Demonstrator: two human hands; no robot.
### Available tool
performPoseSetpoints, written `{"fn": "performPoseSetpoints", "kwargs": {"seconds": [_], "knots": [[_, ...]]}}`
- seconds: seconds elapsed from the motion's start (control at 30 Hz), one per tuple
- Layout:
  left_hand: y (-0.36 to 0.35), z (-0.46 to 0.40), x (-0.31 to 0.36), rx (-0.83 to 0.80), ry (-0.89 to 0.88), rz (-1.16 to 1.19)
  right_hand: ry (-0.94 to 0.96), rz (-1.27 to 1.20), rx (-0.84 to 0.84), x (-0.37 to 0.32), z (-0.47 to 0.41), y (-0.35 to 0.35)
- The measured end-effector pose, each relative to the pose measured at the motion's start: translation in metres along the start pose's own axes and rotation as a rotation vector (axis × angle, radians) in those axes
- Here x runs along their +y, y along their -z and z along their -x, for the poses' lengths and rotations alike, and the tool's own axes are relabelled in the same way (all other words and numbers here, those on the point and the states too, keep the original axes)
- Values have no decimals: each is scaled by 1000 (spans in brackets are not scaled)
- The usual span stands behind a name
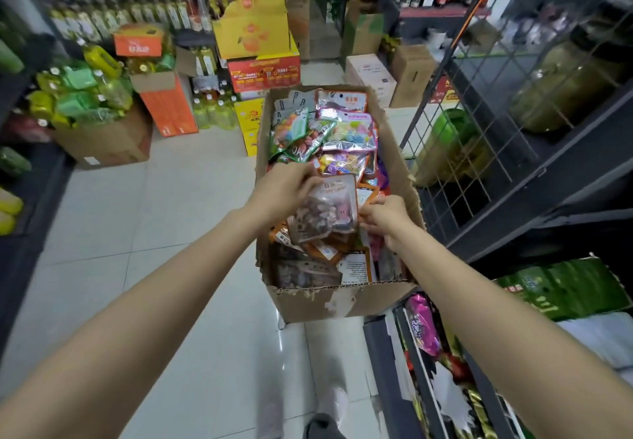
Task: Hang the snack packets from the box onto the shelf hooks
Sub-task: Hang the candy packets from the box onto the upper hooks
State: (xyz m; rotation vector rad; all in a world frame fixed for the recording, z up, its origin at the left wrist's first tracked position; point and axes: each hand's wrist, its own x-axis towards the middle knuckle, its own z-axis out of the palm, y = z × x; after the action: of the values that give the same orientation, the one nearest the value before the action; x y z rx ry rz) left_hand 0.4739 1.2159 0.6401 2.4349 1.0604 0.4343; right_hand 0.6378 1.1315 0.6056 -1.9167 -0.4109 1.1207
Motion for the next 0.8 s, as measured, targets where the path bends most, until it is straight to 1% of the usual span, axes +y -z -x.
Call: {"fn": "performPoseSetpoints", "kwargs": {"seconds": [0.1, 0.2, 0.27, 0.37, 0.47, 0.53, 0.6, 0.67, 0.73, 0.8], "knots": [[17, 0, 0, 174, 33, 84, 66, -18, -4, -7, 12, 9], [33, 2, 7, 310, 1, 33, 148, -36, 36, -22, 30, 20], [42, 5, 15, 324, -23, -75, 208, -18, 73, -33, 43, 28], [50, 4, 28, 196, -139, -197, 265, -78, 103, -49, 70, 37], [53, 7, 48, 48, -240, -237, 266, -288, 86, -58, 103, 46], [56, 13, 64, 19, -335, -215, 250, -497, 62, -58, 123, 56], [57, 19, 80, 28, -456, -175, 203, -706, 25, -57, 142, 69], [59, 27, 98, 75, -568, -167, 144, -885, 5, -52, 160, 84], [61, 35, 120, 114, -701, -162, 132, -1047, 24, -46, 177, 101], [65, 41, 144, 149, -848, -187, 153, -1155, 73, -41, 197, 118]]}}
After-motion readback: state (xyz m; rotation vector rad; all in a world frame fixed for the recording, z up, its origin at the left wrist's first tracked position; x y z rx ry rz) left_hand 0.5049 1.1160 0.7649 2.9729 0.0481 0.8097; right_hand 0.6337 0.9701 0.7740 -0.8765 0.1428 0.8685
